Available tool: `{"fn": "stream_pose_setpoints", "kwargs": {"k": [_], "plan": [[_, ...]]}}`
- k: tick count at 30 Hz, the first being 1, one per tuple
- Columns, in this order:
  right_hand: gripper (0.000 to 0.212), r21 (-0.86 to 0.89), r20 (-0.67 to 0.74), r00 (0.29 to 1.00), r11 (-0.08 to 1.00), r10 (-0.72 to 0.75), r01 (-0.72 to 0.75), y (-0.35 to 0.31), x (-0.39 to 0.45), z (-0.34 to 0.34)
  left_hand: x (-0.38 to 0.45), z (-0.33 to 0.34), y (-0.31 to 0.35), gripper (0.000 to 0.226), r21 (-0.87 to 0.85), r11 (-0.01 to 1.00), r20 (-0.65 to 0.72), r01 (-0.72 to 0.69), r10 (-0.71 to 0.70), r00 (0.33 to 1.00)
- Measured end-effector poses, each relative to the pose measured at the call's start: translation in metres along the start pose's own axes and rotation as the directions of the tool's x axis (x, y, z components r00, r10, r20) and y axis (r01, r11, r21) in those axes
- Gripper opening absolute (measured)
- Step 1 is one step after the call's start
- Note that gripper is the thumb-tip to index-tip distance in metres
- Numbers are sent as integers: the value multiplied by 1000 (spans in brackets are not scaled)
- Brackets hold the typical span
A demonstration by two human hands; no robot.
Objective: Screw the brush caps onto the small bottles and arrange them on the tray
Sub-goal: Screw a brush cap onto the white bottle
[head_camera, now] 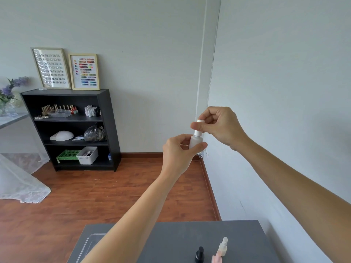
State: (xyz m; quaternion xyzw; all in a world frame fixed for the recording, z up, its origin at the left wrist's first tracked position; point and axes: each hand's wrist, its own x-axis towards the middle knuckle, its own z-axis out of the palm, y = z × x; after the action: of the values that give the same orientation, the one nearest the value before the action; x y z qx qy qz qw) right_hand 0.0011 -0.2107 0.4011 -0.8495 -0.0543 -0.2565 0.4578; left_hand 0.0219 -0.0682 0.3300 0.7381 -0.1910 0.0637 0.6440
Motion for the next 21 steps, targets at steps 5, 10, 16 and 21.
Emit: {"fn": "stream_pose_setpoints", "kwargs": {"k": [5, 10, 16, 21], "plan": [[42, -150, 6, 1000, 989, -7, 8, -2, -3, 6, -2, -2, 2, 26, -10, 1000, 9, -11, 11, 1000], [37, 196, 317, 948, 979, -12, -53, 1, -10, -9, -2, -8, 1, 27, -7, 1000, -4, -3, 3, 1000], [20, 246, 89, 996, 969, 17, -38, 2, -12, -5, -3, -3, 4, 25, -2, 1000, 9, -20, 20, 1000], [58, 86, 13, 999, 996, 35, -36, 3, -16, 0, -6, -2, 5, 22, -3, 1000, 26, -30, 30, 999]]}}
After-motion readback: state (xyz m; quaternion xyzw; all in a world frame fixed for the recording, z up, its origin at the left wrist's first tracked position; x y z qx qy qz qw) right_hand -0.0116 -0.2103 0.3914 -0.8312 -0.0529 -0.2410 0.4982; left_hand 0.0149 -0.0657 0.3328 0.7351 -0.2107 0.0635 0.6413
